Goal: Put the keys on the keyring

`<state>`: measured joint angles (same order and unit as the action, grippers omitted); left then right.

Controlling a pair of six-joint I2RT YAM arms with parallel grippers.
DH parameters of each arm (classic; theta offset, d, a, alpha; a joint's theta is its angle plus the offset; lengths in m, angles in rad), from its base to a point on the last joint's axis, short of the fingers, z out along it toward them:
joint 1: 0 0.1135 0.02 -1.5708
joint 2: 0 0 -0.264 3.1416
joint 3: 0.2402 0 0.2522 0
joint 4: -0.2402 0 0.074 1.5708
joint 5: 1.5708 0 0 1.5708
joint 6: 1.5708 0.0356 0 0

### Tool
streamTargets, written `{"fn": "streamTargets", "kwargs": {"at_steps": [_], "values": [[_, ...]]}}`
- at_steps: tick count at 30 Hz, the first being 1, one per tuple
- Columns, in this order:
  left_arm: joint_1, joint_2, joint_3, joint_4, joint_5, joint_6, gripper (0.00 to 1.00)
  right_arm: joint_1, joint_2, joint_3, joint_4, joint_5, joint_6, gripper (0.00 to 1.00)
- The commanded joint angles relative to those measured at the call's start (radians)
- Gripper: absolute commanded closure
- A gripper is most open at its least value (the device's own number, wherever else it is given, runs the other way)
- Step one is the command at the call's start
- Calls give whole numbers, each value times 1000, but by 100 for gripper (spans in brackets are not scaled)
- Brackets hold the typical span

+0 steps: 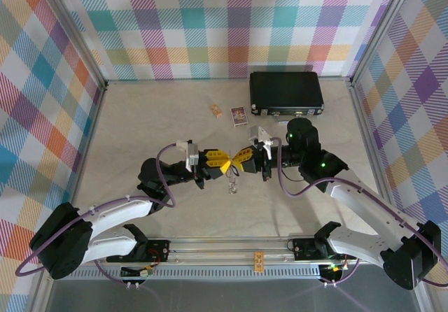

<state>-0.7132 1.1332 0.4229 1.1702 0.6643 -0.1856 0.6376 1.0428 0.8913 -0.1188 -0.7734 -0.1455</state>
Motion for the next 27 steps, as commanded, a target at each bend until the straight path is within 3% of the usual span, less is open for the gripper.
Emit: {"fn": "streamTargets", "kwargs": {"at_steps": [1, 6, 17, 27], "values": [[-2, -48, 6, -37, -8, 46, 82, 5, -24, 32, -38, 2, -52, 100], [2, -61, 11, -89, 5, 64, 77, 5, -22, 34, -30, -3, -51, 100], [22, -162, 59, -427, -8, 224, 73, 5, -6, 89, -204, 65, -205, 100], [35, -103, 122, -534, 65, 280, 73, 6, 22, 107, -238, 52, -247, 100]]}}
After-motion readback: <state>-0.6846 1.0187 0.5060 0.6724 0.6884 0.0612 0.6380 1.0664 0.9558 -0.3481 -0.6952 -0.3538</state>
